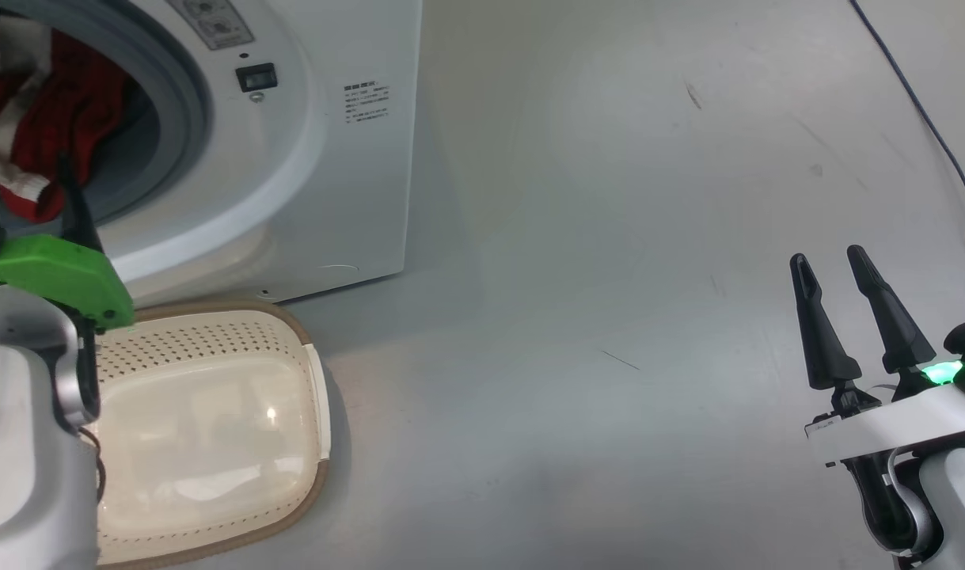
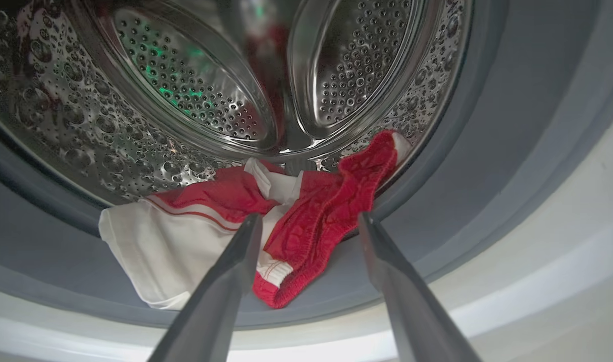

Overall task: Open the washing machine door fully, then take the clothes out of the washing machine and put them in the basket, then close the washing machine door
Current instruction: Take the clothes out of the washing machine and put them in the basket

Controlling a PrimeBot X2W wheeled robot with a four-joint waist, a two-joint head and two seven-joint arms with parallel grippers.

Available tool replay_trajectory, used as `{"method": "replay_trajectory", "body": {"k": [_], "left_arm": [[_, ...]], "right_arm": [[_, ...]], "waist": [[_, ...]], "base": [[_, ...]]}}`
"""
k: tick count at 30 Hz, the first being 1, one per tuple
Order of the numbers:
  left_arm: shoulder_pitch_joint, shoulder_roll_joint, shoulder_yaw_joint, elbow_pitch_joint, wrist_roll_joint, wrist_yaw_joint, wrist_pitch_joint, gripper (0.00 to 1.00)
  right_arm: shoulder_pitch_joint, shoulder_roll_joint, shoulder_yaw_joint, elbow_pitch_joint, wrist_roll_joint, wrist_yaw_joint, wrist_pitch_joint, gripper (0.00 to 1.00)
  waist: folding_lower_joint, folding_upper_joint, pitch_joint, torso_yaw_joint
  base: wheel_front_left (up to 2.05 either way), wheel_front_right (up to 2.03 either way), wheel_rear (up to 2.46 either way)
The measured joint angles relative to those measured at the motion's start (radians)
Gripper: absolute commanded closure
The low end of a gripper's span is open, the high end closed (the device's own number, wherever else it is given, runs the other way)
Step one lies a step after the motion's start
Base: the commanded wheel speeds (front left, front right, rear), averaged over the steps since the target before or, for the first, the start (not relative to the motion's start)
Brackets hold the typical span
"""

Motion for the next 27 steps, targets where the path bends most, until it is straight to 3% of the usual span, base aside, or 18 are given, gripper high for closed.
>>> {"method": "replay_trajectory", "body": {"k": [13,27], "left_arm": [[-0.099,0.062,0.139,0.13,0.102,0.0,0.142,0.0],[-0.211,0.061,0.206,0.19,0.173,0.0,0.196,0.0]], "right_arm": [[-0.033,0.002,0.027,0.019,0.016,0.0,0.0,0.0],[-0.062,-0.006,0.026,0.025,0.025,0.0,0.0,0.0]], "waist": [[0.0,0.0,0.075,-0.091],[0.0,0.0,0.126,-0.123]], "base": [[0.0,0.0,0.0],[0.0,0.0,0.0]]}}
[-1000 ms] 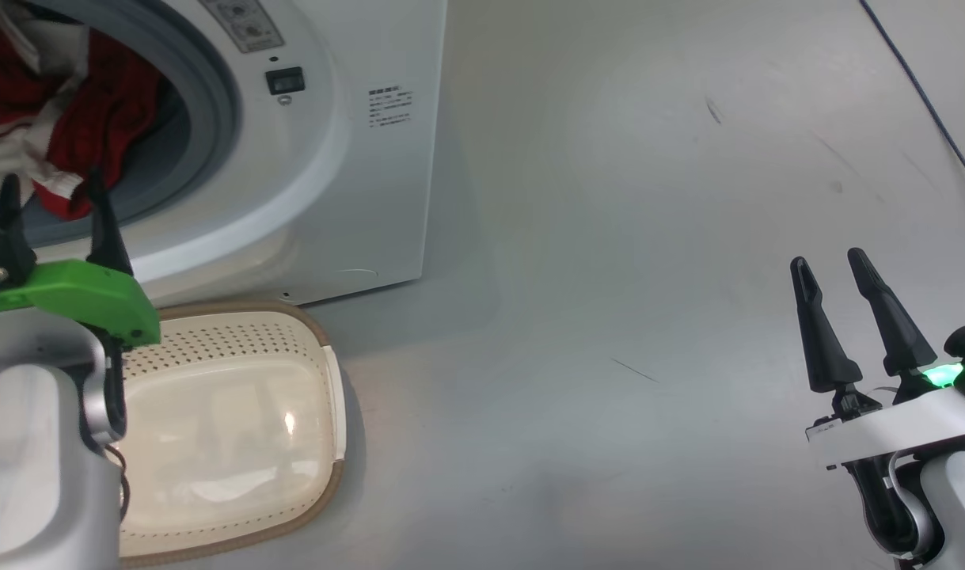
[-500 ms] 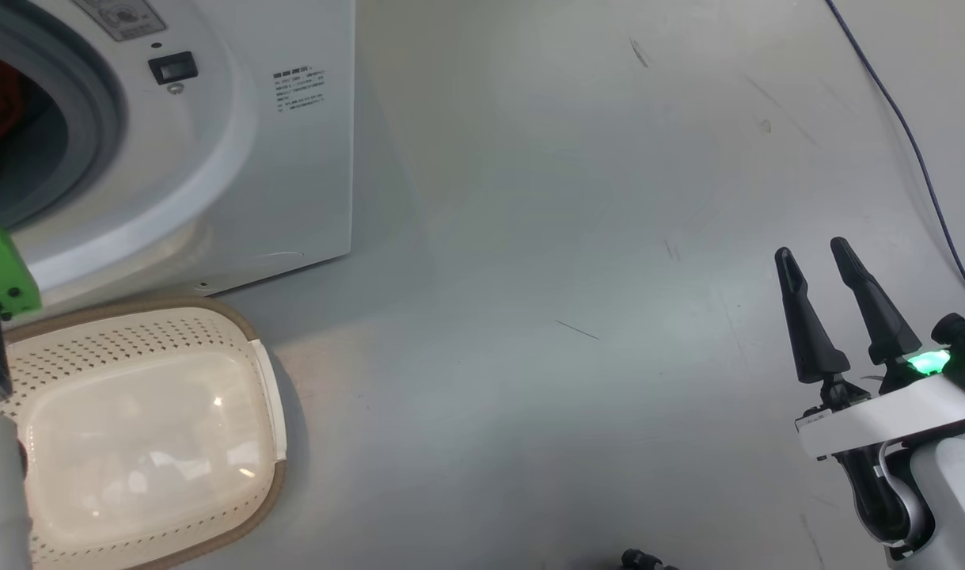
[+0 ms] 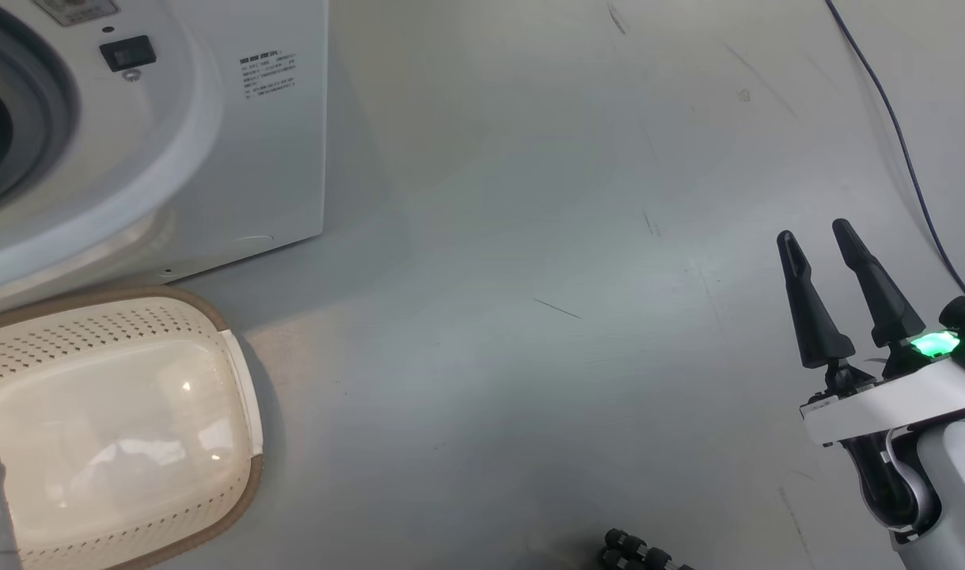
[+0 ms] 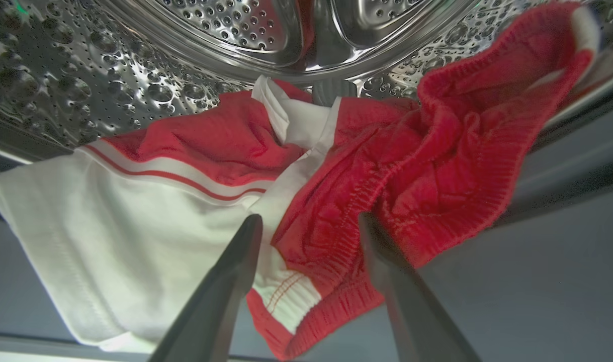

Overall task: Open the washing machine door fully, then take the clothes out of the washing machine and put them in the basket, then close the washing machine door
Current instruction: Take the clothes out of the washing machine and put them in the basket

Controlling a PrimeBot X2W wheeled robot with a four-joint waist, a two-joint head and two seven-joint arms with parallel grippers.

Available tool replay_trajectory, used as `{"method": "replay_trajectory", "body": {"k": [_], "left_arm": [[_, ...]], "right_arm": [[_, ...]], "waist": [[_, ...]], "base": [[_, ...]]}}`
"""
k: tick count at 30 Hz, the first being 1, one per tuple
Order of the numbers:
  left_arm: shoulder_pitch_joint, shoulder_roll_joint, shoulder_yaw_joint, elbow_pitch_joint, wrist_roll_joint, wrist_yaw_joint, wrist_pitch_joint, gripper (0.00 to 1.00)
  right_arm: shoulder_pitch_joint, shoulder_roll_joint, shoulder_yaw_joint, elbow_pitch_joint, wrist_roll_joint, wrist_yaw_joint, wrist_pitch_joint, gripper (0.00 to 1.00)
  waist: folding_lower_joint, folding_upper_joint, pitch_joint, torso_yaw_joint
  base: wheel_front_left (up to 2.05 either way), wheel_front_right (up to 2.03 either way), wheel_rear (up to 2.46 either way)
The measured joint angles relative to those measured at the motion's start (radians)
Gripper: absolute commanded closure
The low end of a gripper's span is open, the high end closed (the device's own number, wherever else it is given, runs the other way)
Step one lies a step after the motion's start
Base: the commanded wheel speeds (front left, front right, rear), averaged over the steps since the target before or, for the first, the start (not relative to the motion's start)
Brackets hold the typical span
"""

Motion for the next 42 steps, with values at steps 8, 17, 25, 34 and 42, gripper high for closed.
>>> {"method": "replay_trajectory", "body": {"k": [8,17,25,34,42], "left_arm": [[-0.046,-0.007,0.047,0.049,0.023,0.0,0.026,0.0],[-0.088,-0.018,0.054,0.094,0.053,0.0,0.033,0.0],[-0.119,-0.024,0.046,0.132,0.054,0.009,0.034,0.25],[-0.144,-0.032,0.019,0.175,0.054,0.008,0.005,1.0],[-0.144,-0.034,-0.01,0.229,0.054,-0.033,-0.062,1.0]], "right_arm": [[-0.023,-0.003,0.0,0.0,0.01,0.0,0.0,0.0],[-0.04,-0.003,0.002,0.005,0.017,0.0,0.0,0.0],[-0.046,-0.004,0.003,0.005,0.017,0.0,0.0,0.0],[-0.061,-0.004,0.002,0.006,0.017,0.0,0.0,0.0],[-0.061,-0.002,-0.006,0.012,0.013,0.0,0.0,0.0]], "waist": [[0.0,0.0,0.029,-0.007],[0.0,0.0,0.048,-0.014],[0.0,0.0,0.055,-0.013],[0.0,0.0,0.053,-0.01],[0.0,0.0,0.025,0.005]], "base": [[0.0,0.0,0.0],[0.0,0.0,0.0],[0.0,0.0,0.0],[0.0,0.0,0.0],[0.0,0.0,0.0]]}}
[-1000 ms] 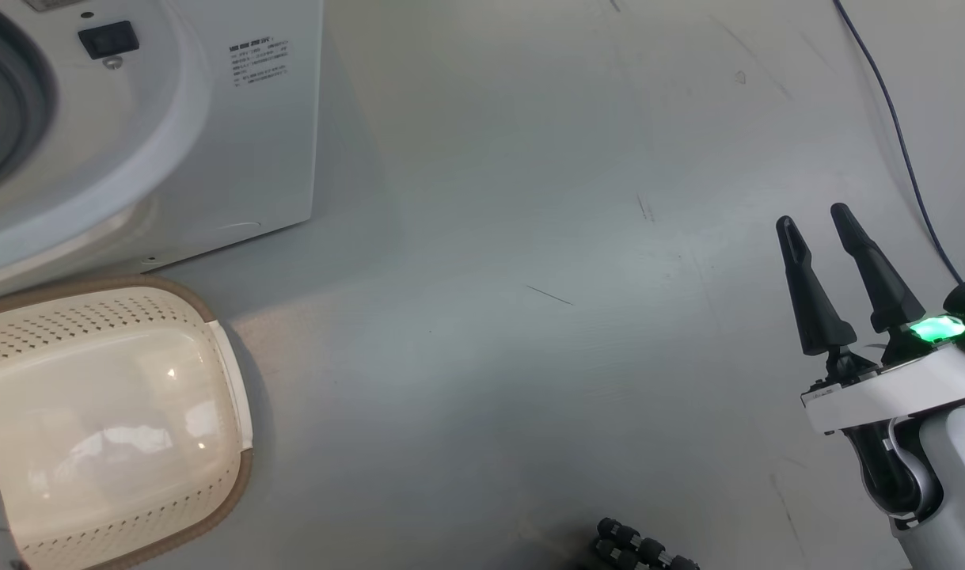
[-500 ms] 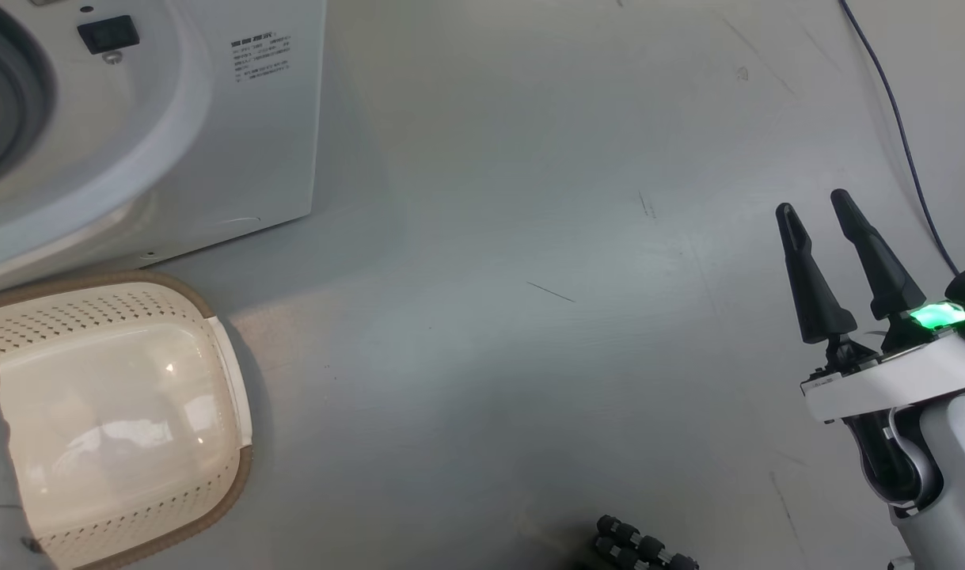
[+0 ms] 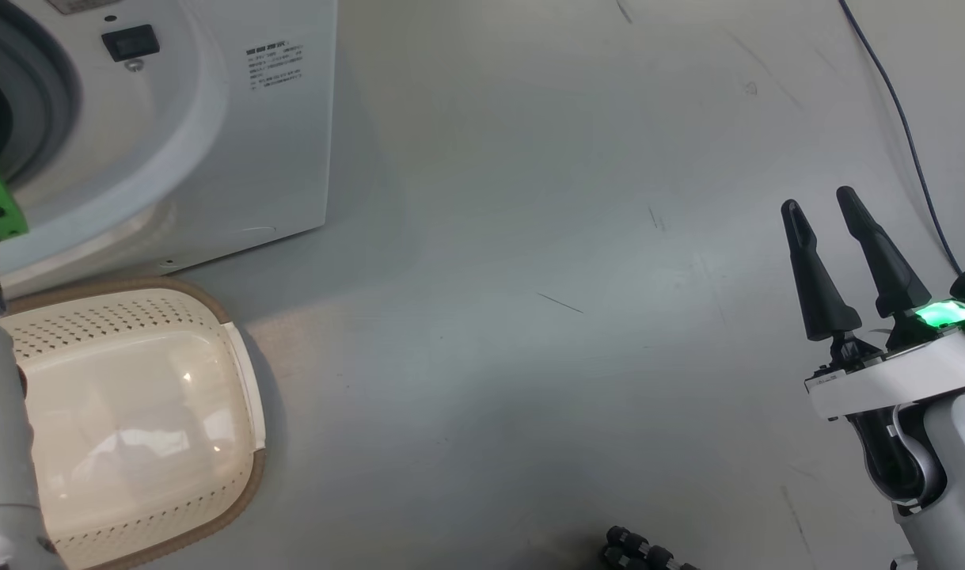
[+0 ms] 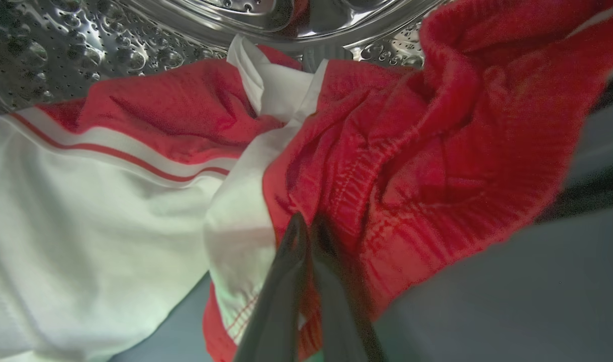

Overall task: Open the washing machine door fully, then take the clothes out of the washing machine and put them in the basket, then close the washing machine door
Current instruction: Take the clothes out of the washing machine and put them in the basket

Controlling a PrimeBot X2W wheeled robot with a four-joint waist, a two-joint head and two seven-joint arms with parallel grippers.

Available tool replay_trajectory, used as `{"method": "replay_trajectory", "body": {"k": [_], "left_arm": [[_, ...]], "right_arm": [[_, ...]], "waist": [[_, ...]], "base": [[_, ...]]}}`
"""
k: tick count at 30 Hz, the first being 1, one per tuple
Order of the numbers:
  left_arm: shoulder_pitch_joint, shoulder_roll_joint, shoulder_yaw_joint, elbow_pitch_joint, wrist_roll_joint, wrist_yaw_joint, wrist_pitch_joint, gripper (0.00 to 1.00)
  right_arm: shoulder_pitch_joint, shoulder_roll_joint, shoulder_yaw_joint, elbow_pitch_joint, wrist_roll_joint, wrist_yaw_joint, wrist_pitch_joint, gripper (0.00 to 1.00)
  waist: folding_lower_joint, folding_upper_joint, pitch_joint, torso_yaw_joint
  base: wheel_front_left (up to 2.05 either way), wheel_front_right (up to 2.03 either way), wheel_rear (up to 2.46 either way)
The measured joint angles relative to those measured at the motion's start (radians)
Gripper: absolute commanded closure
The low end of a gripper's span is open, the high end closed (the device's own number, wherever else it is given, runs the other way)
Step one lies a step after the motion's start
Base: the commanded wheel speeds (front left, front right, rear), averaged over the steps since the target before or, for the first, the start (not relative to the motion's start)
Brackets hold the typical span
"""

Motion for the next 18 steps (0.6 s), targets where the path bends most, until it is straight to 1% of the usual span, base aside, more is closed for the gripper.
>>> {"method": "replay_trajectory", "body": {"k": [5,11,16,18], "left_arm": [[0.0,-0.016,-0.017,0.026,-0.004,-0.03,-0.047,1.0],[0.015,-0.047,-0.068,0.05,-0.002,-0.07,-0.102,1.0],[0.081,-0.106,-0.11,0.066,0.005,-0.092,-0.152,1.0],[0.101,-0.122,-0.126,0.067,0.007,-0.101,-0.169,1.0]], "right_arm": [[0.001,-0.001,-0.012,0.005,-0.007,0.0,0.0,0.0],[0.004,-0.01,-0.023,0.005,-0.027,0.0,0.0,0.0],[0.029,-0.012,-0.027,0.003,-0.038,0.0,0.0,0.0],[0.043,-0.013,-0.027,0.002,-0.042,0.0,0.0,0.0]], "waist": [[0.0,0.0,-0.028,0.017],[0.0,0.0,-0.066,0.052],[0.0,0.0,-0.104,0.09],[0.0,0.0,-0.119,0.108]], "base": [[0.0,0.0,0.0],[0.0,0.0,0.0],[0.0,0.0,0.0],[0.0,0.0,0.0]]}}
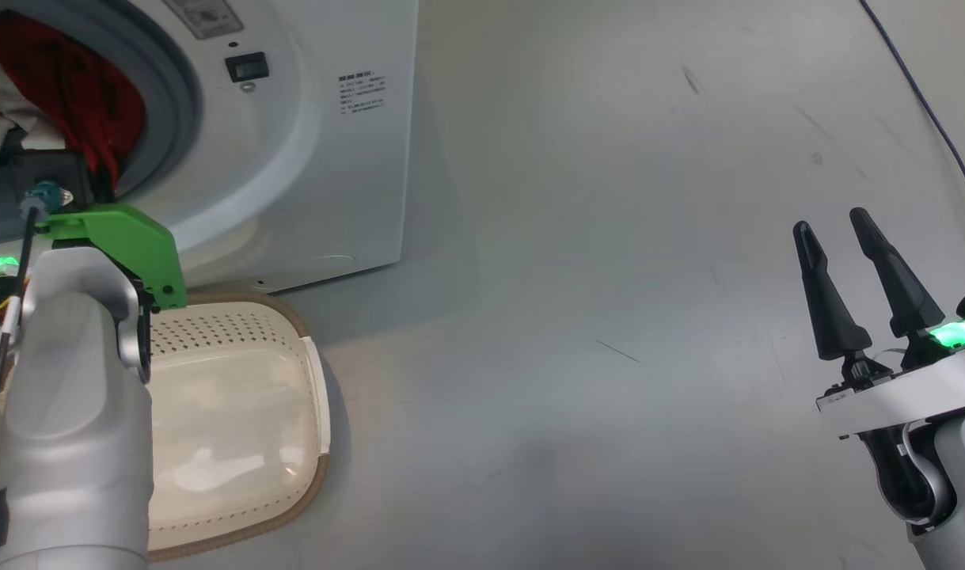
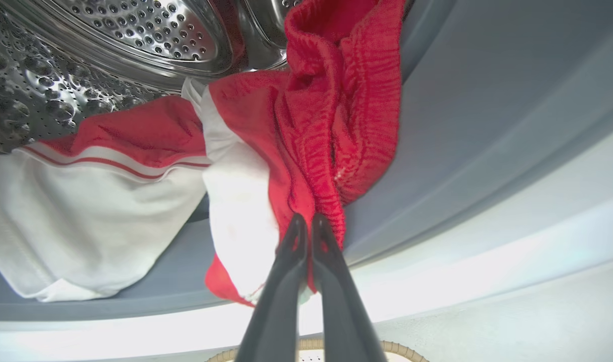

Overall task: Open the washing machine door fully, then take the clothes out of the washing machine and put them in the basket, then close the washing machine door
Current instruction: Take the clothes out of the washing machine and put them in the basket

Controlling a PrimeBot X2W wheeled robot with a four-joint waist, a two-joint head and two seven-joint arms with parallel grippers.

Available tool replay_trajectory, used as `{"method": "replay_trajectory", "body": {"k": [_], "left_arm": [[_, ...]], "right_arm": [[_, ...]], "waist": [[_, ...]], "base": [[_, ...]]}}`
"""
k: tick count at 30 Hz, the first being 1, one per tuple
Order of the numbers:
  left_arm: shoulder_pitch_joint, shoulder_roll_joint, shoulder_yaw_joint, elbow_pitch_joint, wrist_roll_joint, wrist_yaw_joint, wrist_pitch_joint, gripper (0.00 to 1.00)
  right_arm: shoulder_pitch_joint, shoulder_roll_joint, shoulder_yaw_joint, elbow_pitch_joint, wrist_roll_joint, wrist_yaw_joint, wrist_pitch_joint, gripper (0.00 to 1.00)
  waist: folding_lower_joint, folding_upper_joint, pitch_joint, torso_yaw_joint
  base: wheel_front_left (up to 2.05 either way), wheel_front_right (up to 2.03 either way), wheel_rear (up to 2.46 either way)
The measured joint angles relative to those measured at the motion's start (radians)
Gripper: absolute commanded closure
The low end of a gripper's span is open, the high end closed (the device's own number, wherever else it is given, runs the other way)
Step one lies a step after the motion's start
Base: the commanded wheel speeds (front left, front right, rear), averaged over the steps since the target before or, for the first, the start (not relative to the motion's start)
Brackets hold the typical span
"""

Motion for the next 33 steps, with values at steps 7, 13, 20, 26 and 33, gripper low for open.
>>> {"method": "replay_trajectory", "body": {"k": [7,13,20,26,33], "left_arm": [[0.063,-0.009,-0.033,0.0,0.0,-0.034,-0.062,1.0],[0.126,-0.014,-0.054,-0.002,-0.001,-0.044,-0.12,1.0],[0.192,-0.02,-0.066,-0.042,-0.017,-0.049,-0.224,1.0],[0.253,-0.024,-0.092,-0.086,-0.017,-0.056,-0.285,1.0],[0.319,-0.026,-0.095,-0.17,-0.045,-0.055,-0.3,1.0]], "right_arm": [[0.038,-0.007,-0.004,-0.001,-0.015,0.0,0.0,0.0],[0.074,-0.012,-0.003,-0.001,-0.033,0.0,0.0,0.0],[0.109,-0.005,0.002,0.001,-0.048,0.0,0.0,0.0],[0.14,0.007,0.012,0.003,-0.061,0.0,0.0,0.0],[0.151,0.027,0.022,0.006,-0.07,0.0,0.0,0.0]], "waist": [[0.0,0.0,-0.059,0.064],[0.0,0.0,-0.113,0.12],[0.0,0.0,-0.171,0.17],[0.0,0.0,-0.227,0.212],[0.0,0.0,-0.286,0.245]], "base": [[0.0,0.0,0.0],[0.0,0.0,0.0],[0.0,0.0,0.0],[0.0,0.0,0.0],[0.0,0.0,0.0]]}}
